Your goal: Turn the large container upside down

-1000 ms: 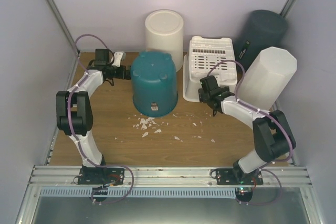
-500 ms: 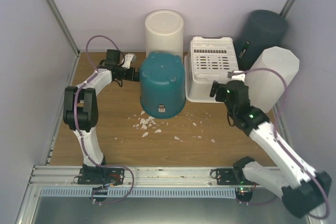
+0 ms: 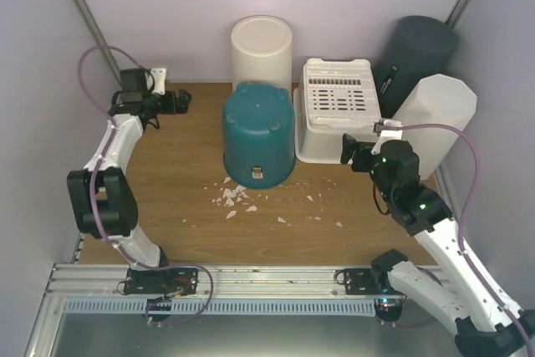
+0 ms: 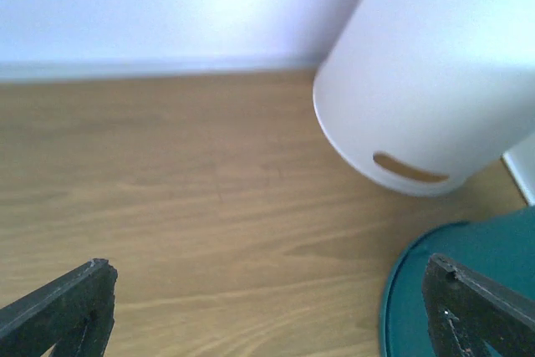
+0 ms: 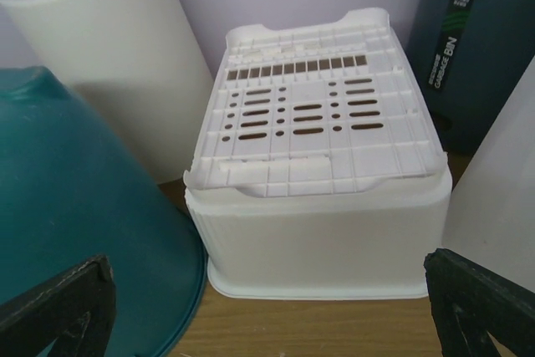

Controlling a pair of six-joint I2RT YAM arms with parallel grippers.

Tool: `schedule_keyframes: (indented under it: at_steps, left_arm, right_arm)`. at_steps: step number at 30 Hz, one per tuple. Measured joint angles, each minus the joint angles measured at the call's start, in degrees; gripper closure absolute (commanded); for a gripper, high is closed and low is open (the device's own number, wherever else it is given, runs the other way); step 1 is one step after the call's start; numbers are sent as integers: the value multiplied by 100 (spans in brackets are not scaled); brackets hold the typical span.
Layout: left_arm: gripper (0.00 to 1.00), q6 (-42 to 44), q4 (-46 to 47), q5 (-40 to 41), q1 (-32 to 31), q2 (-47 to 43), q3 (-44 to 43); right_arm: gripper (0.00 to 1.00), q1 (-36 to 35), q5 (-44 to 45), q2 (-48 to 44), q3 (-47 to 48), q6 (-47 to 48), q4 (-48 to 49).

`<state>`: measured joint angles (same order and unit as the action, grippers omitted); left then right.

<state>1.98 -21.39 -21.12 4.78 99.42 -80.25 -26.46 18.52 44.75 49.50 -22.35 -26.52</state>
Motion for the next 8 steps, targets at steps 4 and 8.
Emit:
schedule_keyframes:
  at_steps: [4,8]
  left_arm:
    - [1,74,208,273,197,-953,286]
    - [1,203,374,435,210,-1550,577]
  right_arm:
    - [0,0,2,-297,0,0,-4]
    - [0,0,76,-509,2,2,-28]
